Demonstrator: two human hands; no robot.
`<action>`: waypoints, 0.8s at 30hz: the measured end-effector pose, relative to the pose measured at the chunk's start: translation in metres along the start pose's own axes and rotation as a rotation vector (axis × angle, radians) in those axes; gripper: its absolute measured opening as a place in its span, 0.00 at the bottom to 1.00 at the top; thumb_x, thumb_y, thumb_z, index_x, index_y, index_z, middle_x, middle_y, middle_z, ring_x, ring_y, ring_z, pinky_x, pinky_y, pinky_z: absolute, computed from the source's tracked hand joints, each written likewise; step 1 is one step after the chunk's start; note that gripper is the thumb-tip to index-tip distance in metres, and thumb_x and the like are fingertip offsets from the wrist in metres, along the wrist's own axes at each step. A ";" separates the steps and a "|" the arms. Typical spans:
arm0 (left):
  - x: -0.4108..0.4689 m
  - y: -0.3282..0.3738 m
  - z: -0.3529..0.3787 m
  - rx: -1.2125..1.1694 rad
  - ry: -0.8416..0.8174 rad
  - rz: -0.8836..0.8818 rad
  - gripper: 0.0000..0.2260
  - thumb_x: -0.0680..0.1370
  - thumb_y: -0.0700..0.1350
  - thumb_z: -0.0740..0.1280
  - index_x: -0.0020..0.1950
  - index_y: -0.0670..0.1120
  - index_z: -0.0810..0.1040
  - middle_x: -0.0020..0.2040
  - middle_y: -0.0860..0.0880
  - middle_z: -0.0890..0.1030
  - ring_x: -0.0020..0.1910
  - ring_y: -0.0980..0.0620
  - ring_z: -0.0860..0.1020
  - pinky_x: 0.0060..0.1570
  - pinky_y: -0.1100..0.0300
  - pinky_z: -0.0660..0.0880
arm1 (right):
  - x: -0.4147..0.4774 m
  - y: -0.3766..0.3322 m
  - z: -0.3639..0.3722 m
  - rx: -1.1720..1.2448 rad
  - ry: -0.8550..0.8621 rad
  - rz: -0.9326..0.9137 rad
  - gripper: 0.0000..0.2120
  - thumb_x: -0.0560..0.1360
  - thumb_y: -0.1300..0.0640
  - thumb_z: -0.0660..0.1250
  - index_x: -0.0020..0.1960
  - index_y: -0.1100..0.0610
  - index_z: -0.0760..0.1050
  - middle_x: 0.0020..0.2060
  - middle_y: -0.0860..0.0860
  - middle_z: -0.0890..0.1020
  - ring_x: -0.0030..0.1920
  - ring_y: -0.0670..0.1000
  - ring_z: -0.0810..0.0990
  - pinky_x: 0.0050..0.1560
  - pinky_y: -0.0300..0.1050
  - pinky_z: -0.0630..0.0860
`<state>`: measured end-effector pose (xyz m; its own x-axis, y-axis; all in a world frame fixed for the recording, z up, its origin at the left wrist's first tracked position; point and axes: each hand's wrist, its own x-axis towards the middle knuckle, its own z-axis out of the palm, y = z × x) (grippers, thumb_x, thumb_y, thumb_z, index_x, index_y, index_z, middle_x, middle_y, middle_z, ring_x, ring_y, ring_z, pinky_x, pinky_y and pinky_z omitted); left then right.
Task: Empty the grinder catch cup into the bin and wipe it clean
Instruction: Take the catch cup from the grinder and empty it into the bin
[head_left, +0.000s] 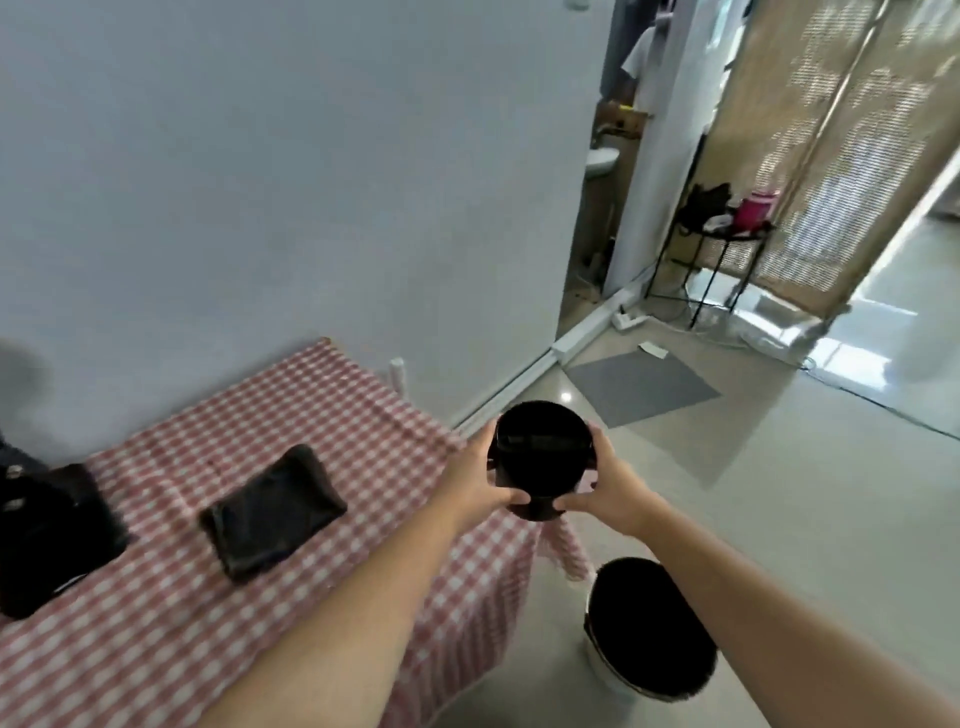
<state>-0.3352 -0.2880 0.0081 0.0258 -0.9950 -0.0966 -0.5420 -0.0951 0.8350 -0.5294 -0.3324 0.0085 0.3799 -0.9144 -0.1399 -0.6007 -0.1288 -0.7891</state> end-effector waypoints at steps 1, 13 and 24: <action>0.013 0.014 0.026 -0.015 -0.043 0.006 0.45 0.67 0.40 0.80 0.78 0.51 0.59 0.68 0.49 0.74 0.65 0.49 0.74 0.63 0.55 0.71 | -0.003 0.022 -0.025 -0.004 0.013 0.023 0.50 0.63 0.60 0.78 0.73 0.50 0.49 0.63 0.55 0.74 0.65 0.55 0.71 0.60 0.55 0.72; 0.092 0.023 0.261 0.017 -0.456 -0.101 0.49 0.62 0.49 0.81 0.77 0.59 0.59 0.67 0.52 0.76 0.64 0.50 0.76 0.62 0.51 0.74 | -0.059 0.256 -0.101 0.274 0.056 0.433 0.53 0.54 0.49 0.79 0.71 0.41 0.52 0.61 0.51 0.76 0.63 0.54 0.74 0.63 0.60 0.73; 0.139 -0.094 0.380 -0.055 -0.702 -0.453 0.36 0.71 0.58 0.75 0.74 0.54 0.62 0.65 0.52 0.73 0.63 0.52 0.73 0.59 0.61 0.71 | -0.043 0.392 -0.014 0.783 0.115 0.859 0.42 0.69 0.53 0.72 0.75 0.50 0.51 0.67 0.54 0.70 0.63 0.54 0.73 0.50 0.41 0.75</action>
<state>-0.6003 -0.4057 -0.2895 -0.3077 -0.6113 -0.7292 -0.5631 -0.5007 0.6574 -0.7909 -0.3487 -0.2866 -0.0310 -0.6205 -0.7836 -0.0159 0.7842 -0.6203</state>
